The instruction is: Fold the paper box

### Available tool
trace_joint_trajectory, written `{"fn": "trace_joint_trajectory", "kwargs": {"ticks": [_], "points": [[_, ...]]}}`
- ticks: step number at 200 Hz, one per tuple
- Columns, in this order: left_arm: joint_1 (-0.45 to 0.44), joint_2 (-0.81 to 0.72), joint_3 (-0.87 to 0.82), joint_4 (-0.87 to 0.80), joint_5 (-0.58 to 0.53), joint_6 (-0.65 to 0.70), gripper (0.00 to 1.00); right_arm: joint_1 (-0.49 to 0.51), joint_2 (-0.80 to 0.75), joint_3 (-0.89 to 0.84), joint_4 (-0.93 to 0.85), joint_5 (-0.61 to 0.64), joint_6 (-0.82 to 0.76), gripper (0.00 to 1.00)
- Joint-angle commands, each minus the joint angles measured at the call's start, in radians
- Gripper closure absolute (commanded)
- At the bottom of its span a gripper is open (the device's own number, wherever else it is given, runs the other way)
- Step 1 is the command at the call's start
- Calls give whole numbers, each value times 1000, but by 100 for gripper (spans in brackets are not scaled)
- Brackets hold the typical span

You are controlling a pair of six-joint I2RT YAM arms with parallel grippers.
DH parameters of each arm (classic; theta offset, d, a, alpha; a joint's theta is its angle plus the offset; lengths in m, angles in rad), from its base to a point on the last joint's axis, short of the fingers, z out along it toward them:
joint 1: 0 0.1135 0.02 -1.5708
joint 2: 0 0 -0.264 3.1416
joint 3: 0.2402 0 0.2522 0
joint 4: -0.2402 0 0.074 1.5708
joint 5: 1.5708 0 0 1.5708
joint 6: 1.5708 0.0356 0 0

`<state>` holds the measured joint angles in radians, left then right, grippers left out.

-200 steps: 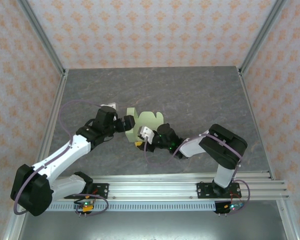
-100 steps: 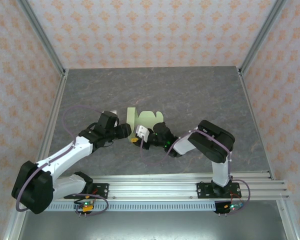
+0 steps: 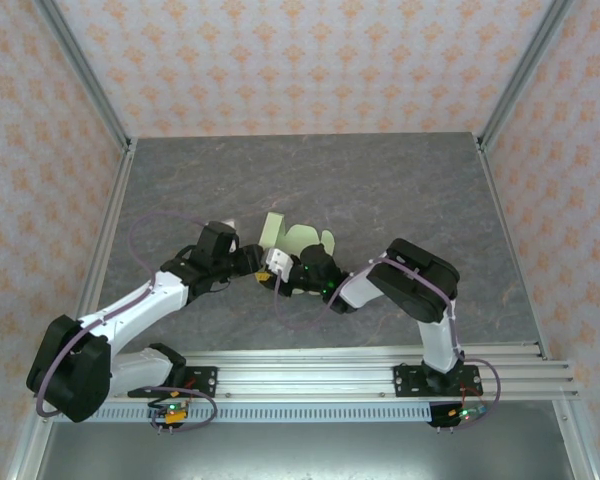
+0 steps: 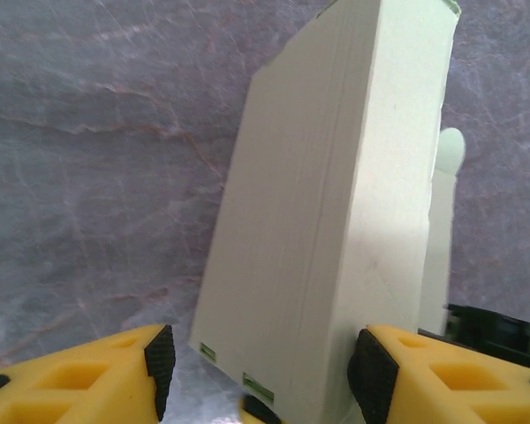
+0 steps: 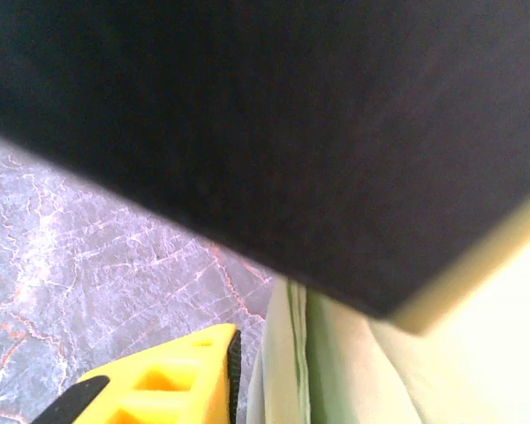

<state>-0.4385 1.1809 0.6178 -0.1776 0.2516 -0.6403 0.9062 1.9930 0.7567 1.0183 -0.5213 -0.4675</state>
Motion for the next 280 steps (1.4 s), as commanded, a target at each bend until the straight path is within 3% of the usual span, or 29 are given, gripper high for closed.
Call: {"fn": "trace_joint_trajectory", "kwargs": {"ticks": [1, 41, 67, 91, 110, 133, 151, 173, 214, 227, 236, 280], "points": [[0, 23, -47, -77, 25, -25, 41, 19, 40, 23, 122, 20, 54, 80], [0, 14, -39, -82, 22, -33, 41, 18, 28, 10, 76, 25, 37, 94], [6, -30, -8, -118, 16, -24, 39, 18, -2, -6, 12, 19, -5, 95], [29, -96, 46, -185, 15, -22, 33, 19, -65, -1, -168, 6, -92, 95], [66, -182, 98, -255, -18, -15, 22, 18, -143, 28, -402, -17, -230, 95], [156, -303, 171, -389, -148, -20, 0, 18, -226, 144, -894, -43, -467, 91], [256, -359, 184, -413, -148, -7, 0, 20, -234, 282, -1299, -33, -642, 90], [368, -342, 165, -389, -45, -23, 0, 34, -221, 378, -1569, 85, -778, 90], [407, -249, 48, -259, 116, -91, 0, 71, -117, 459, -1788, 526, -848, 89], [408, -227, 2, -207, 150, -118, 1, 71, -96, 464, -1828, 612, -849, 77], [406, -213, -28, -176, 163, -135, 1, 72, -101, 459, -1841, 640, -845, 69], [353, -188, -26, -176, 111, -86, 5, 76, -316, 363, -1741, 538, -786, 62]]}}
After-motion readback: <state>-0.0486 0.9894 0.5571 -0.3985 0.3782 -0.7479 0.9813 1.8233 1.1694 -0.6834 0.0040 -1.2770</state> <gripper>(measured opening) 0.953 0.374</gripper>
